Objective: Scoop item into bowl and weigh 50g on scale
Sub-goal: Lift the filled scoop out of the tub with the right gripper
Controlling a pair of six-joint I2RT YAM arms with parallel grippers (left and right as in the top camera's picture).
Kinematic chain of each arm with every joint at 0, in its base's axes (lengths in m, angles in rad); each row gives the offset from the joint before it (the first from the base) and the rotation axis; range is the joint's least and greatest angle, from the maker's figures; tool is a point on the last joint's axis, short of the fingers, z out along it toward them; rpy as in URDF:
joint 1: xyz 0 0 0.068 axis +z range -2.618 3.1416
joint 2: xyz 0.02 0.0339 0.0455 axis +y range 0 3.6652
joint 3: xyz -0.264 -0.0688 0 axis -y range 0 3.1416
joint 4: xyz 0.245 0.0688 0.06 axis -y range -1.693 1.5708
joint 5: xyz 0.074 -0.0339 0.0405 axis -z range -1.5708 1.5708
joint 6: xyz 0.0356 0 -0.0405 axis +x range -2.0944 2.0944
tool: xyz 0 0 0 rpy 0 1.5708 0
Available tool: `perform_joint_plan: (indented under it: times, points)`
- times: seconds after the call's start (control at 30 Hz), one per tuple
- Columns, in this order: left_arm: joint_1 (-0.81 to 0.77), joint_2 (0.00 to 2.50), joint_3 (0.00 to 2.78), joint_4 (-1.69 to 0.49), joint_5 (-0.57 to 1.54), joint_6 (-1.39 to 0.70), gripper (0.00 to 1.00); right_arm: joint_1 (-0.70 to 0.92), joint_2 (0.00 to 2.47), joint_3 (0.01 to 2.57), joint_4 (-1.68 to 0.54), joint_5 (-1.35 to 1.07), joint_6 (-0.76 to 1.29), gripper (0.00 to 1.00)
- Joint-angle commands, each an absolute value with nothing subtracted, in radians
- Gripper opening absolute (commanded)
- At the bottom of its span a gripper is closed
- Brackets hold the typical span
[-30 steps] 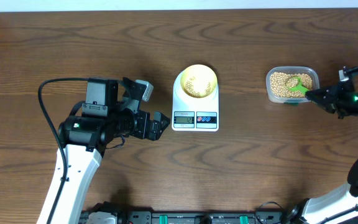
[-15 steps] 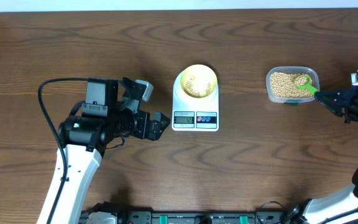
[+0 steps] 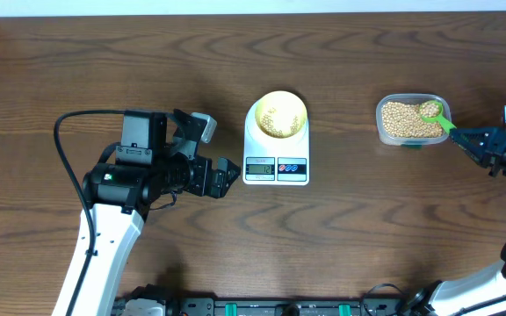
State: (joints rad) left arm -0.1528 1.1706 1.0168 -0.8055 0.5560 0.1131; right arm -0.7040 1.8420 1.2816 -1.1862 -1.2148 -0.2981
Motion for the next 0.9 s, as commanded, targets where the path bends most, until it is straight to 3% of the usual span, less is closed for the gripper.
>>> perform_joint_plan:
  times: [0.0, 0.4, 0.87]
  points:
    - [-0.155, 1.171, 1.019, -0.807, 0.572, 0.131, 0.98, -0.705, 1.851, 1.279, -1.208, -1.318, -0.365, 0.01]
    - [-0.155, 1.171, 1.019, -0.807, 0.572, 0.13, 0.98, -0.64, 1.851, 1.279, -1.231, -1.377, -0.383, 0.01]
    - [-0.155, 1.171, 1.019, -0.807, 0.572, 0.13, 0.98, -0.432, 1.851, 1.279, -1.222, -1.541, -0.382, 0.01]
